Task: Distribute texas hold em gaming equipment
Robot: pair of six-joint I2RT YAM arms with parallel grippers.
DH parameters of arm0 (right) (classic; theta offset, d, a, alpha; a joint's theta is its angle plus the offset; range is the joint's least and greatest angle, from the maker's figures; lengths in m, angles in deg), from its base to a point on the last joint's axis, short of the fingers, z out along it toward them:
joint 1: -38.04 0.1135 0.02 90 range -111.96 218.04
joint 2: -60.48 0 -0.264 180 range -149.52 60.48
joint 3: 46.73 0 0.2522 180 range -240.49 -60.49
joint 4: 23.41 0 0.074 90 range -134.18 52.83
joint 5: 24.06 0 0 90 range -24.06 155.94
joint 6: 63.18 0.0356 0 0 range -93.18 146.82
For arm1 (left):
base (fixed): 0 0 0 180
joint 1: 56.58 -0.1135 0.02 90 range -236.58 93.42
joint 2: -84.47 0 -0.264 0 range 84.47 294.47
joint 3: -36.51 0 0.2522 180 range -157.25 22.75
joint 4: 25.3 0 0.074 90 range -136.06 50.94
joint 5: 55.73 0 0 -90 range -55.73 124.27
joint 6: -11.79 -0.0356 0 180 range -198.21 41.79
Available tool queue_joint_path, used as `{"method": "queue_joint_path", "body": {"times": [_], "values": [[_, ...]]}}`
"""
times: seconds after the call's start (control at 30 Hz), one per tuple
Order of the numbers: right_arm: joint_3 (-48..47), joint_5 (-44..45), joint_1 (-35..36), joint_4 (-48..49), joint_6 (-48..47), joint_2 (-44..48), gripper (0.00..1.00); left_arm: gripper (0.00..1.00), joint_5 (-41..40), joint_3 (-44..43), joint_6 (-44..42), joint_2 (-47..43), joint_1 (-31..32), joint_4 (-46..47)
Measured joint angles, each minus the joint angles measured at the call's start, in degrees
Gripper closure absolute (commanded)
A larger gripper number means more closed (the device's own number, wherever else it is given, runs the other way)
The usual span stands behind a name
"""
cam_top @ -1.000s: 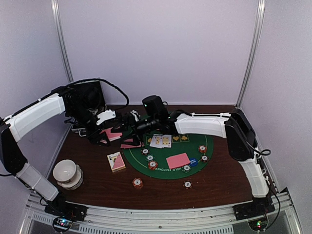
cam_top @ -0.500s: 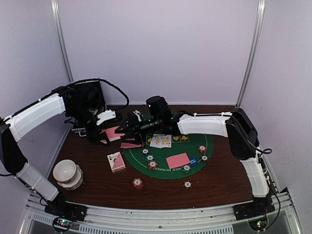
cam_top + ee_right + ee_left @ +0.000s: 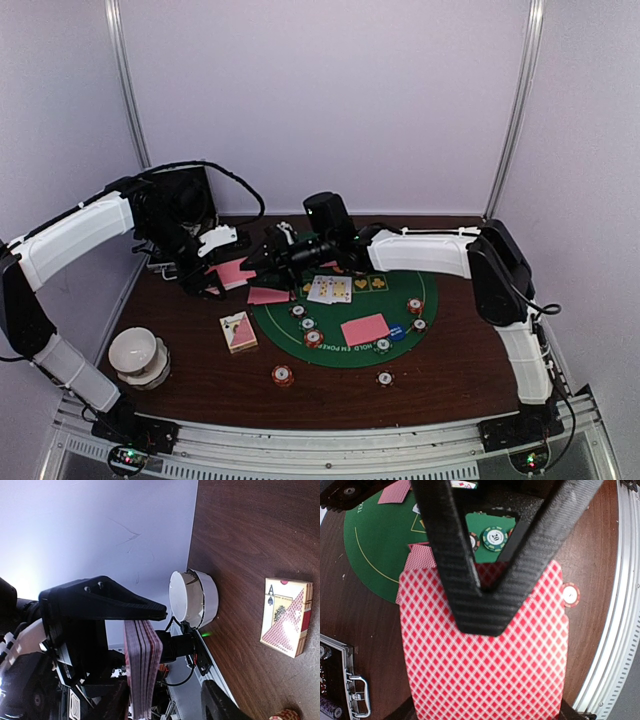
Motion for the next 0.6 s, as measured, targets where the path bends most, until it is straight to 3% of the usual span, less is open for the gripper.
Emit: {"method": "queue_joint_path", "body": {"times": [0.4,0.6], "values": [[-1.49,-0.48,-0.09,0.98,2.58,0.0,0.82,1.0,-0.02,0.0,0.0,0.0,0.0,0.0],[-1.42,-1.07,-0.42,1.14,2.49,0.04,0.92,1.0,-0.22,0.02,0.0,0.0,0.0,-0.13]]}}
